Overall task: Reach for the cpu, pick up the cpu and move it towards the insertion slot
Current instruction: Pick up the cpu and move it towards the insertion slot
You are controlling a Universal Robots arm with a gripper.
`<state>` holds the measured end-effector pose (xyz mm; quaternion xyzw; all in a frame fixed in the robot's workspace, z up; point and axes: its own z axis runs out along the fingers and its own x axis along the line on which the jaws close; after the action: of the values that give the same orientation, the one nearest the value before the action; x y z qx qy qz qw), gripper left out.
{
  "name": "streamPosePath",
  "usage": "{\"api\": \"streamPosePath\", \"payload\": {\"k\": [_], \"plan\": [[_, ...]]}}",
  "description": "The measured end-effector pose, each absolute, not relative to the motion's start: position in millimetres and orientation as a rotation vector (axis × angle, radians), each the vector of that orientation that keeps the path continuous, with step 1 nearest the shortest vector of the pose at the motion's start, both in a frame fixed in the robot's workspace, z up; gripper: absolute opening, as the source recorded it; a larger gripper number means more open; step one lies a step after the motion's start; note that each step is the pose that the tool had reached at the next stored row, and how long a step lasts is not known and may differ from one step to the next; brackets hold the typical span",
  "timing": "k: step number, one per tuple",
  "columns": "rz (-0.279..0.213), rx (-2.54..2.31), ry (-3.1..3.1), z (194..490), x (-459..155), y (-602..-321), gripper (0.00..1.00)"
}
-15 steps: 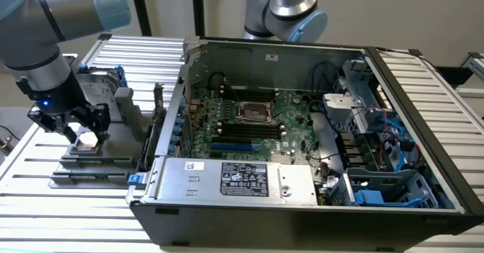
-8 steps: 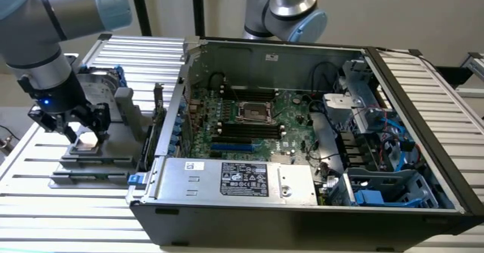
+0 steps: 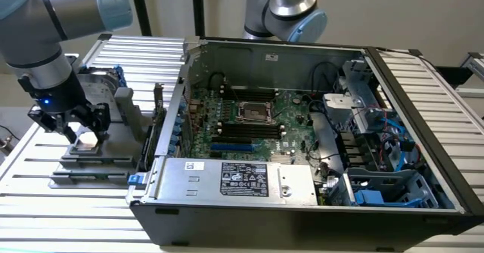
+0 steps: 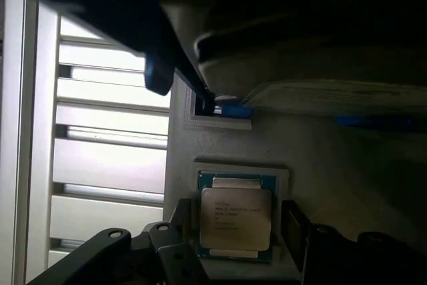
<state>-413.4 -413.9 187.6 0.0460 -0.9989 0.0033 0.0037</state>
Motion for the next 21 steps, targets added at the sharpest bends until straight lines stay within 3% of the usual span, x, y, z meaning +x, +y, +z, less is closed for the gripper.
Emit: {"api": "streamPosePath", "payload": {"k": [6,8,9,21], "plan": [[0.011,0.144,-3.131,187.6,-413.4,-413.9,0.65],[0.011,0.144,-3.131,187.6,-413.4,-413.9,0.63],[0.011,0.144,-3.13,187.6,-413.4,-413.9,0.56],[0.011,0.144,-3.129,187.7,-413.1,-413.9,0.56]]}}
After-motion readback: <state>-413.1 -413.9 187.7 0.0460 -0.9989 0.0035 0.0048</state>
